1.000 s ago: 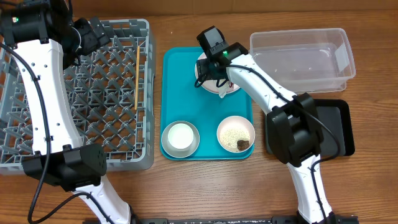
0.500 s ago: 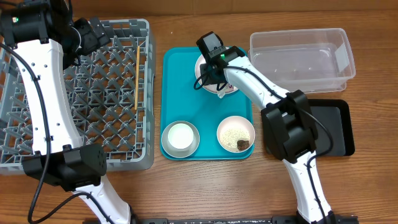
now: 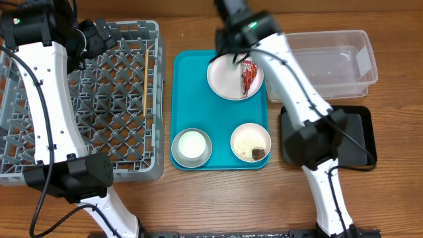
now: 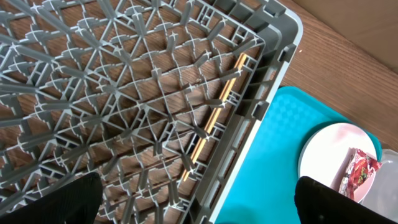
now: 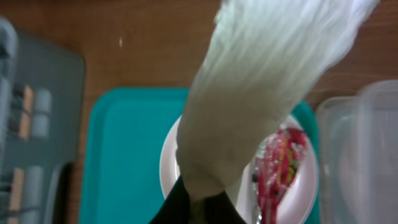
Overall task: Sort waste into correct bins and load items into the dishwasher
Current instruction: 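Carry the napkin right and drop it into the clear bin, then return the right gripper to the plate and grasp the red wrapper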
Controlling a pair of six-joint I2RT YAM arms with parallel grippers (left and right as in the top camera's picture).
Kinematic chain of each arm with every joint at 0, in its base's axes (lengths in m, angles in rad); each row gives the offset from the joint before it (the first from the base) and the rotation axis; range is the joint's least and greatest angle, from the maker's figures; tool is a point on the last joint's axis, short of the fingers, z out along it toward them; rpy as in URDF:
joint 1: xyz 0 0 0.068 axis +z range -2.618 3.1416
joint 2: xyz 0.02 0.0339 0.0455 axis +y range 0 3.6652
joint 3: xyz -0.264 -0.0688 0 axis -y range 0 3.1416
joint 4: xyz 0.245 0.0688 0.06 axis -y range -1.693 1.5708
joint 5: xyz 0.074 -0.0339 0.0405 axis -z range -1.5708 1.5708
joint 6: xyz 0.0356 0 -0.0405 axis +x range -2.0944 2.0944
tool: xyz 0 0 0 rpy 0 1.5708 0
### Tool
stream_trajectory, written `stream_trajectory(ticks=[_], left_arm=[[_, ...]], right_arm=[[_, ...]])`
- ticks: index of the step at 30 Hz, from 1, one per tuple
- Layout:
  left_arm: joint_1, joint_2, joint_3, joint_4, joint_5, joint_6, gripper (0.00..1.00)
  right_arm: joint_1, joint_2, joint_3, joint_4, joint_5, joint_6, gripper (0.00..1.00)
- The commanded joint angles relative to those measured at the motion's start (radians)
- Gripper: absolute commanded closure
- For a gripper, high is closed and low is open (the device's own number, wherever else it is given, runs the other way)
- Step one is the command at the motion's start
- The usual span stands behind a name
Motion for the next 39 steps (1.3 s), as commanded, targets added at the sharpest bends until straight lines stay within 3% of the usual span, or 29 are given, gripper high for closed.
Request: stream_trajectory(ticks=[1, 4, 8, 9, 10, 11, 12, 14, 20, 23, 26, 31, 33, 39], left_arm=[[-0.001, -0.002, 0.006, 0.002, 0.006, -0.014, 0.0], [-0.001, -0.002, 0.006, 0.002, 0.006, -0.014, 0.0], [-0.001, -0.002, 0.006, 0.002, 0.006, -0.014, 0.0], [-0.001, -0.002, 0.006, 0.002, 0.006, -0.014, 0.0], [-0.001, -0.002, 0.006, 0.002, 0.006, -0.014, 0.0], [-0.001, -0.001, 0.006, 0.002, 0.006, -0.014, 0.0], [-0.001, -0.002, 0.006, 0.002, 0.006, -0.014, 0.0], [-0.001, -0.002, 0.006, 0.002, 0.006, -0.014, 0.0], [-0.001, -0.002, 0.006, 0.002, 0.006, -0.014, 0.0], [-0.001, -0.002, 0.006, 0.002, 0.006, -0.014, 0.0], [-0.001, -0.001, 0.006, 0.002, 0.006, -0.014, 0.0], [-0.001, -0.002, 0.006, 0.002, 0.006, -0.014, 0.0], [-0.001, -0.002, 0.006, 0.002, 0.006, -0.014, 0.0], [-0.001, -0.002, 0.006, 0.002, 0.006, -0.014, 0.0]], right_arm=[[-0.126, -0.023, 0.137, -0.076, 0.005, 0.175, 0.96], [-0.3, -0.023, 0.157, -0.166, -0.013, 0.391, 0.96], [-0.485, -0.022, 0.081, -0.164, -0.161, 0.411, 0.96], [-0.503, -0.022, 0.067, -0.164, -0.179, 0.411, 0.86], [-0.537, -0.022, 0.02, -0.154, -0.213, 0.41, 0.32], [-0.542, -0.022, 0.01, -0.153, -0.219, 0.409, 0.08], [-0.544, -0.022, -0.002, -0.151, -0.218, 0.394, 0.0], [-0.534, -0.022, -0.009, -0.13, -0.243, 0.27, 0.0], [-0.453, -0.022, -0.009, -0.161, -0.463, 0.147, 0.0], [-0.354, -0.022, -0.004, -0.169, -0.467, 0.059, 0.0], [-0.249, -0.022, -0.004, -0.17, -0.353, 0.042, 0.0], [-0.011, -0.022, -0.031, -0.171, 0.025, -0.039, 0.0], [0.063, -0.022, -0.135, -0.12, 0.168, -0.024, 0.1], [0.046, -0.022, -0.479, 0.095, 0.184, 0.026, 0.15]])
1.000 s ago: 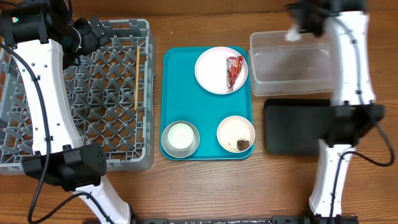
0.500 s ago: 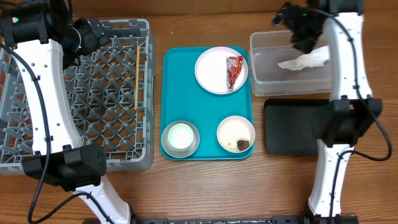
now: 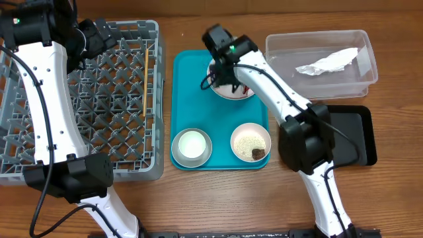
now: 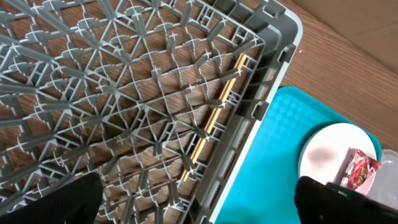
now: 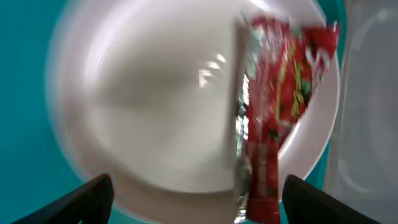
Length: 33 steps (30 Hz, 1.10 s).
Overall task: Sort waste into correct bins and load items into the dishwasher
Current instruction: 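Return the right gripper to the plate and grasp the red wrapper, then drop the red wrapper into the clear bin with the right gripper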
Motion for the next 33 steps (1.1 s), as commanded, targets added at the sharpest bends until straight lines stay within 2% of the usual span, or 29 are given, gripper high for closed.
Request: stream_trajectory(ticks=[1, 3, 6, 9, 11, 12, 18, 21, 23, 26, 29, 30, 31, 32, 33], left_arm=[[-0.001, -0.002, 0.006, 0.001, 0.006, -0.014, 0.0], [-0.001, -0.002, 0.006, 0.001, 0.006, -0.014, 0.0], [-0.001, -0.001, 0.006, 0.001, 0.006, -0.014, 0.0], [-0.001, -0.002, 0.006, 0.001, 0.006, -0.014, 0.0], [-0.001, -0.002, 0.006, 0.001, 0.006, -0.014, 0.0], [-0.001, -0.002, 0.006, 0.001, 0.006, -0.014, 0.0], [-0.001, -0.002, 0.006, 0.001, 0.006, -0.014, 0.0], [-0.001, -0.002, 0.006, 0.001, 0.006, -0.014, 0.0], [-0.001, -0.001, 0.006, 0.001, 0.006, -0.014, 0.0], [-0.001, -0.002, 0.006, 0.002, 0.006, -0.014, 0.0], [-0.001, -0.002, 0.006, 0.001, 0.006, -0.014, 0.0], [-0.001, -0.002, 0.006, 0.001, 0.006, -0.014, 0.0], [-0.001, -0.001, 0.006, 0.001, 0.006, -0.014, 0.0], [-0.001, -0.002, 0.006, 0.002, 0.006, -0.014, 0.0], [-0.001, -0.002, 0.006, 0.001, 0.006, -0.014, 0.0]], right_arm=[[-0.042, -0.013, -0.09, 0.052, 0.037, 0.037, 0.15], [-0.064, -0.013, -0.122, 0.082, 0.034, 0.037, 0.21], [-0.092, -0.013, -0.175, 0.139, -0.045, 0.037, 0.42], [-0.097, -0.013, -0.21, 0.164, -0.068, 0.038, 0.57], [-0.096, -0.013, -0.211, 0.154, -0.077, 0.038, 0.86], [-0.091, -0.014, -0.193, 0.136, -0.082, 0.04, 0.96], [-0.097, -0.05, 0.107, -0.061, -0.08, 0.064, 0.96], [-0.146, -0.054, 0.342, -0.178, -0.034, 0.159, 0.96], [-0.203, -0.054, 0.423, -0.219, -0.032, 0.226, 0.96], [-0.313, -0.054, 0.446, -0.262, -0.041, 0.381, 0.96], [-0.427, -0.049, 0.41, -0.283, -0.135, 0.46, 0.96], [-0.454, -0.048, 0.394, -0.279, -0.173, 0.46, 0.91], [-0.476, -0.048, 0.374, -0.271, -0.203, 0.46, 0.76], [-0.502, -0.048, 0.343, -0.255, -0.25, 0.455, 0.09], [-0.509, -0.048, 0.332, -0.247, -0.272, 0.433, 0.0]])
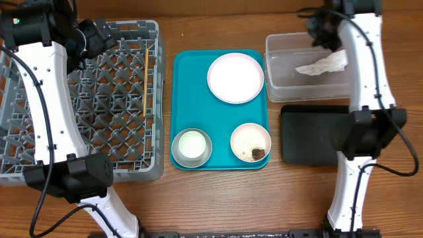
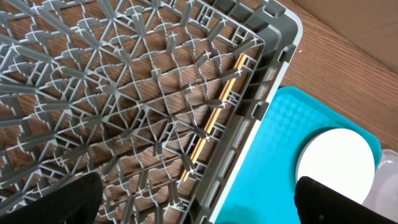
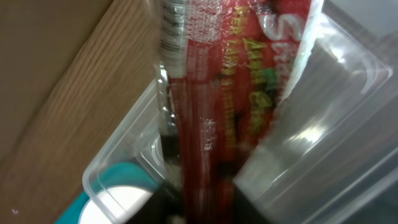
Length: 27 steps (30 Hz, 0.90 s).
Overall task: Sort waste into correct bins and load items into the dishwasher
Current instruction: 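Drop the red wrapper into the clear bin with the right gripper, then reach the left gripper to the white plate and grip its rim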
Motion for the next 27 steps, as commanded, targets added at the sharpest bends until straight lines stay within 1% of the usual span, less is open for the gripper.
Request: stream_trajectory(ticks=[1, 3, 8, 11, 13, 15, 16, 17, 19, 21, 22, 25, 27], left_arm=[[-0.001, -0.002, 0.006, 0.001, 0.006, -0.014, 0.0], [-0.001, -0.002, 0.006, 0.001, 0.006, -0.014, 0.0], [-0.001, -0.002, 0.006, 0.001, 0.006, -0.014, 0.0], [-0.001, -0.002, 0.006, 0.001, 0.006, -0.014, 0.0], [-0.001, -0.002, 0.006, 0.001, 0.006, -0.014, 0.0], [-0.001, -0.002, 0.006, 0.001, 0.006, -0.014, 0.0], [-0.001, -0.002, 0.006, 0.001, 0.006, -0.014, 0.0], [-0.001, -0.002, 0.006, 0.001, 0.006, -0.014, 0.0], [-0.001, -0.002, 0.006, 0.002, 0.006, -0.014, 0.0], [-0.001, -0.002, 0.006, 0.001, 0.006, -0.014, 0.0], [-0.001, -0.002, 0.006, 0.002, 0.006, -0.014, 0.0], [-0.001, -0.002, 0.006, 0.001, 0.006, -0.014, 0.0], [-0.001, -0.002, 0.006, 0.002, 0.006, -0.014, 0.0]], right_arm=[[-0.004, -0.005, -0.049, 0.022, -0.14, -0.024, 0.0], [-0.005, -0.005, -0.05, 0.016, -0.195, -0.127, 0.0], [-0.005, -0.057, -0.003, -0.035, -0.209, -0.113, 0.0], [0.006, -0.183, 0.014, -0.112, -0.209, -0.156, 0.0], [0.043, -0.257, 0.014, -0.188, -0.208, -0.265, 0.0], [0.09, -0.281, 0.011, -0.233, -0.222, -0.349, 0.0], [0.144, -0.291, -0.014, -0.233, -0.324, -0.48, 0.0], [0.193, -0.291, -0.026, -0.233, -0.379, -0.524, 0.0], [0.29, -0.282, -0.051, -0.225, -0.368, -0.533, 0.0], [0.383, -0.27, -0.093, -0.183, -0.317, -0.533, 0.0], [0.443, -0.265, -0.136, -0.132, -0.282, -0.532, 0.0], [0.544, -0.265, -0.245, 0.002, -0.195, -0.533, 0.0], [0.581, -0.265, -0.283, 0.07, -0.183, -0.533, 0.0]])
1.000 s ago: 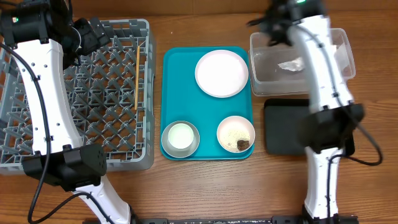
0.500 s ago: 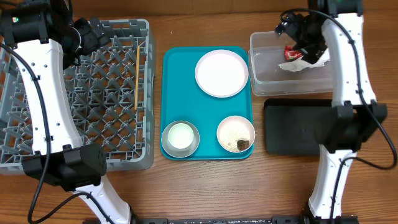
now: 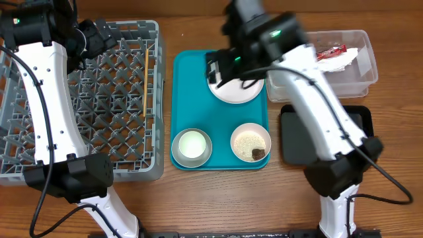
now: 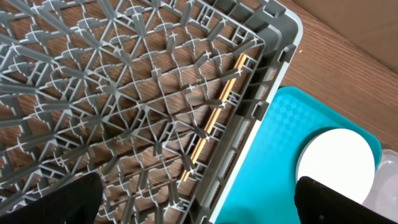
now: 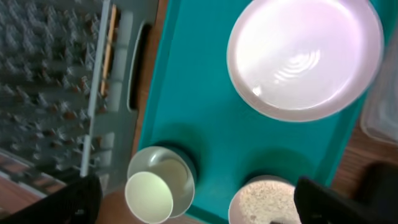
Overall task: Sort waste into correct bins and load items into the dishwasher
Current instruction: 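Reach the left gripper to the white plate and grip its rim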
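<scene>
On the teal tray [image 3: 192,79] sit a bare white plate [image 3: 236,84], a grey bowl holding a pale cup [image 3: 192,147] and a white bowl of food scraps [image 3: 251,142]. A red wrapper [image 3: 330,51] and a white tissue [image 3: 338,61] lie in the clear bin [image 3: 363,73]. My right gripper [image 5: 193,194] hangs open above the tray, with the plate [image 5: 305,56] ahead of it and the cup bowl [image 5: 158,183] between its fingers [image 5: 68,202]. My left gripper [image 4: 199,211] hovers open over the grey rack [image 4: 93,81], where a chopstick [image 4: 214,118] lies.
A black bin [image 3: 327,139] stands on the wooden table right of the tray, below the clear bin. The grey rack [image 3: 39,132] fills the left side, with the chopstick [image 3: 145,82] near its right wall.
My right gripper was shut on the red wrapper over the clear bin. The wrapper now lies in that bin, and the gripper is open above the tray. The left arm has not moved.
First my right gripper held the white tissue above the plate, where the wrapper lay. Then the tissue lay in the clear bin and the gripper was open over the wrapper. Later it held the wrapper over the bin. Now both lie in the bin.
</scene>
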Controlling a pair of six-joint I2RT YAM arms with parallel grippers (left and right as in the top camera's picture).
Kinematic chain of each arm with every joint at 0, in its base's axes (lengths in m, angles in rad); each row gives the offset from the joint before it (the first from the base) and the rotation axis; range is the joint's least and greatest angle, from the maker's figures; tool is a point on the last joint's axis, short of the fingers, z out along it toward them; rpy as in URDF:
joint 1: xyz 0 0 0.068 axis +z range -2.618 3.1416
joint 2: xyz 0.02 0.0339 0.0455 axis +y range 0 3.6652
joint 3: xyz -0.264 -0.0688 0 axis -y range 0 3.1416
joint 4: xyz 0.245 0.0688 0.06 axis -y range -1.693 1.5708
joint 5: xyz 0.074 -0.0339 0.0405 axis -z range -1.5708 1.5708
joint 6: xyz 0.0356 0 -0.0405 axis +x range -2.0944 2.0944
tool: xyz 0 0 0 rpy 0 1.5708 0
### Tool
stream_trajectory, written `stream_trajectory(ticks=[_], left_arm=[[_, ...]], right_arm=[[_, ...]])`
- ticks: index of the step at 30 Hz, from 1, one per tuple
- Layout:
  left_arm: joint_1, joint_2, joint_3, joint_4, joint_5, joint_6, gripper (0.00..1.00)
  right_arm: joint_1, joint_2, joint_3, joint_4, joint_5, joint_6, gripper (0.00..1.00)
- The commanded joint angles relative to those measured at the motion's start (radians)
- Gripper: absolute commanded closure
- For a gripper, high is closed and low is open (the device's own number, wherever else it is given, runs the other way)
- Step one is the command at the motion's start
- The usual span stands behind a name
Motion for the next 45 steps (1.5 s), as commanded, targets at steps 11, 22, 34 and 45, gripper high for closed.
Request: stream_trajectory(ticks=[11, 22, 34, 45], left_arm=[[-0.001, -0.002, 0.006, 0.002, 0.006, -0.014, 0.0], [-0.052, -0.001, 0.001, 0.08, 0.631, -0.055, 0.0], [-0.764, 0.193, -0.022, 0.115, 0.082, 0.331, 0.0], [-0.774, 0.364, -0.026, 0.178, -0.044, 0.527, 0.22]], right_arm=[[-0.152, -0.117, -0.018, 0.103, 0.238, 0.111, 0.0], [-0.764, -0.203, -0.018, -0.043, 0.069, 0.11, 0.0], [-0.789, -0.203, -0.018, -0.043, 0.069, 0.11, 0.0], [-0.789, -0.203, -0.018, -0.043, 0.069, 0.11, 0.0]])
